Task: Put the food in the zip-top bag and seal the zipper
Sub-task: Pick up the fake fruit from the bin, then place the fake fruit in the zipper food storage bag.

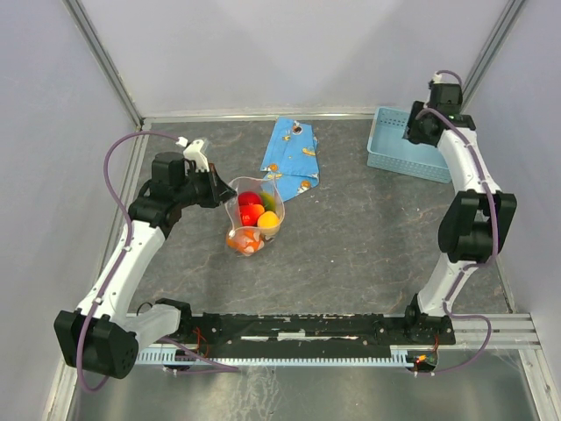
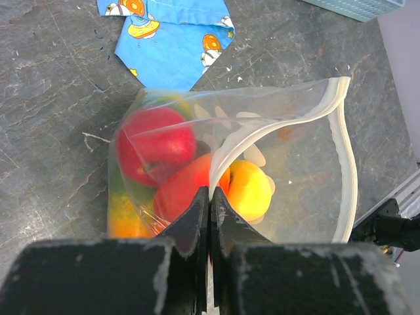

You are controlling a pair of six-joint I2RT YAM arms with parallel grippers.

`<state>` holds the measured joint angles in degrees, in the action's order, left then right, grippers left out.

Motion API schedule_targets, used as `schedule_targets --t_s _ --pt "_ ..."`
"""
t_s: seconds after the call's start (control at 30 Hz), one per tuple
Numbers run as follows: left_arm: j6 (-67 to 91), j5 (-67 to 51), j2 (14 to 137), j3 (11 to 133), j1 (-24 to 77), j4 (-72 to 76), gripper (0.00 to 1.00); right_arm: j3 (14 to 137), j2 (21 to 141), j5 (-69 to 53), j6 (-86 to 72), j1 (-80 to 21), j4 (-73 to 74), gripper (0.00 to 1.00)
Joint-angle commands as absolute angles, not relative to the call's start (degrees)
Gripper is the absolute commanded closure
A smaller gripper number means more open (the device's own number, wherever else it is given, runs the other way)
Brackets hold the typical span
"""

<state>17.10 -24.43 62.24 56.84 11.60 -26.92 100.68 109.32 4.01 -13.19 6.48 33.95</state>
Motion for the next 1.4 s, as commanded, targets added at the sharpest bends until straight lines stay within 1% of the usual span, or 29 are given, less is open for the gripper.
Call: schedule_targets --t_s 0.0,0.3,0.63,0.83,1.07,1.37 --pt "16.5 -26.7 60.8 56.7 11.2 -23.8 0.97 96.2 101.4 1.8 -13.3 1.7 31.1 0.53" --pt "16.8 -28.1 59.8 56.1 11.1 -22.1 0.97 88.4 90.7 -1.6 -14.0 -9.8 29.7 0.53" --pt "17.1 -29.2 60.2 56.0 10.9 -21.8 0.97 84.0 82.4 -1.6 -12.6 -25.3 28.8 0.53" --pt "17.5 -30.2 60.2 55.6 10.6 -21.0 0.97 81.2 78.2 0.2 -9.7 -35.2 25.3 0.52" --pt "17.5 -30.4 60.3 55.5 10.5 -21.0 0.97 79.0 77.4 -0.3 -5.0 -45.7 19.0 0.52" --pt "17.5 -30.6 60.4 55.4 10.5 -21.0 0.97 79.7 82.8 1.2 5.5 -57.8 15.2 0.52"
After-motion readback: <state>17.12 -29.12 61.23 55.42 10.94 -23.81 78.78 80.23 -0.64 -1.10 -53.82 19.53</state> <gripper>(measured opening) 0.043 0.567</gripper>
